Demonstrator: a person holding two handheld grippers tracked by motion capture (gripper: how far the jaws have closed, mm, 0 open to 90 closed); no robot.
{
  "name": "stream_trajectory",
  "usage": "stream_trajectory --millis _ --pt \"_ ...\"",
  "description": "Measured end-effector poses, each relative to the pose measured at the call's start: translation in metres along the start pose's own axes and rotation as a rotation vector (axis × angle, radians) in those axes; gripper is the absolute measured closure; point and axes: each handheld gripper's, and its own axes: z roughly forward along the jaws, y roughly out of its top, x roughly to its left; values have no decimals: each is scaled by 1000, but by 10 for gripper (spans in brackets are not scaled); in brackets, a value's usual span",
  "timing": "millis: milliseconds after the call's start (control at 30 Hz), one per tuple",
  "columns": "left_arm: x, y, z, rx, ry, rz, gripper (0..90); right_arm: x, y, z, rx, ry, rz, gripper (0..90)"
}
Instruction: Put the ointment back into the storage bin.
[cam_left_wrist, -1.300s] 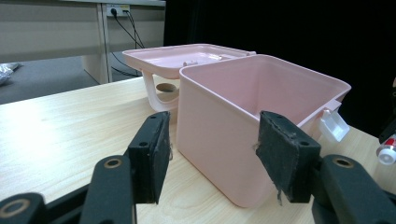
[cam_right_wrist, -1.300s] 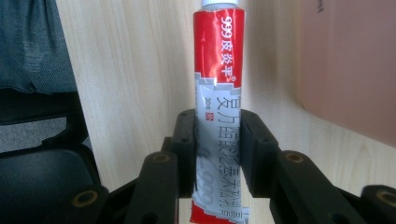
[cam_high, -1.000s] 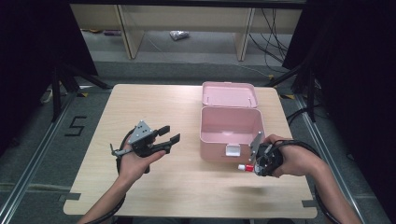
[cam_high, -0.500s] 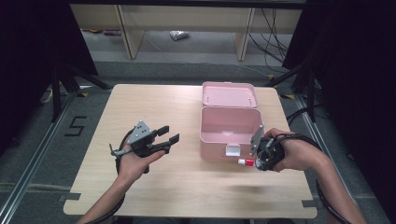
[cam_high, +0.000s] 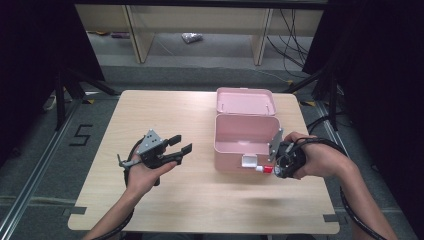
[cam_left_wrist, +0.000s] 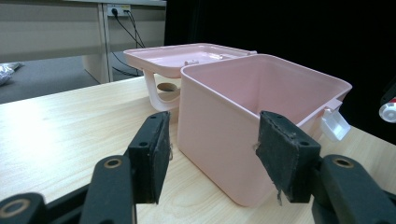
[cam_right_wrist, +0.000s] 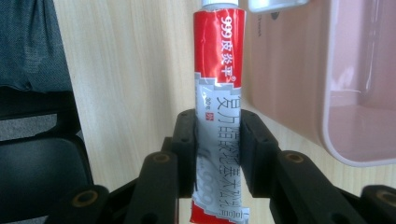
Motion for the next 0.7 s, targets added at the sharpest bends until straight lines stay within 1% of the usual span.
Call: stream_trajectory --millis 67,133,167,300,333,367,400,433,467,500,533,567,600,633,667,700 --pt "0 0 0 -2 0 -1 435 -3 1 -1 -4 1 -35 710" --pt "0 0 -1 -1 3 -2 435 -3 2 -3 3 7 -11 710" --pt "0 0 -1 -1 3 -1 435 -2 2 -3 7 1 3 710" --pt "1 0 -1 0 3 -1 435 -2 3 -5 11 -4 5 710" --pt "1 0 -1 -1 4 -1 435 -5 4 -5 -1 -5 -35 710" --pt "1 0 -1 -1 3 -1 435 -3 3 -6 10 -5 1 710" --pt "1 0 -1 -1 3 0 435 -3 3 -6 12 -5 7 710" --pt "0 0 -1 -1 3 -1 435 -6 4 -5 -7 -6 -40 710" --pt "0 0 -1 -1 3 -2 435 -5 4 -6 1 -1 -21 710" --pt "0 0 -1 -2 3 -1 435 -6 4 -6 5 -4 -22 710" --pt "0 0 -1 -2 2 -1 435 -8 4 -6 -4 -1 -43 710" --pt "0 0 -1 -1 3 -1 435 -6 4 -7 -4 -4 -18 710" --pt "1 0 -1 -2 3 -2 435 -5 4 -8 10 -5 6 710" --pt "1 0 -1 -2 3 -2 435 -6 4 -8 8 -7 -2 710" --pt "1 1 -1 -2 3 -2 435 -7 5 -8 4 -4 -24 710" --pt "1 1 -1 -2 3 -2 435 -8 5 -8 0 -4 -32 710"
